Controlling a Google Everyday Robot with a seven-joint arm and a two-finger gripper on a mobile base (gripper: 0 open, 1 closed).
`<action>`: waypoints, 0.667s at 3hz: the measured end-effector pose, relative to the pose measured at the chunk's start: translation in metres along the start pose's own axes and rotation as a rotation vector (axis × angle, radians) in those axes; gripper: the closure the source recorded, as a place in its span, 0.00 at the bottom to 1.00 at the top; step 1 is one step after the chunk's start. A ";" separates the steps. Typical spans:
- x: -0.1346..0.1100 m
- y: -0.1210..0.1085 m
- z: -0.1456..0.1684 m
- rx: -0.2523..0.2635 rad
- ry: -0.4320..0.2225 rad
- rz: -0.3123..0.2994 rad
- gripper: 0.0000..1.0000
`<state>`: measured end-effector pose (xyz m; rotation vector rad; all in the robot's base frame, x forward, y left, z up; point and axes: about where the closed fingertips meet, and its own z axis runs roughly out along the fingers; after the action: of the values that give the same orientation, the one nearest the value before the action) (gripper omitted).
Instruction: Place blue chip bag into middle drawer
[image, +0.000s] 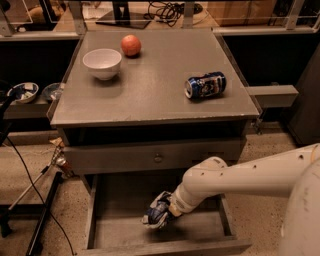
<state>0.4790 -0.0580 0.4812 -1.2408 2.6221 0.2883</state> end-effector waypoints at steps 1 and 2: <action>0.000 0.011 0.017 -0.039 0.003 0.008 1.00; -0.005 0.017 0.034 -0.073 0.007 0.004 1.00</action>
Offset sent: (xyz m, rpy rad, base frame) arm -0.0047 0.0372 -0.0461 0.0614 0.0872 0.0316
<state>0.4728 -0.0342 0.4511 -1.2619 2.6418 0.3839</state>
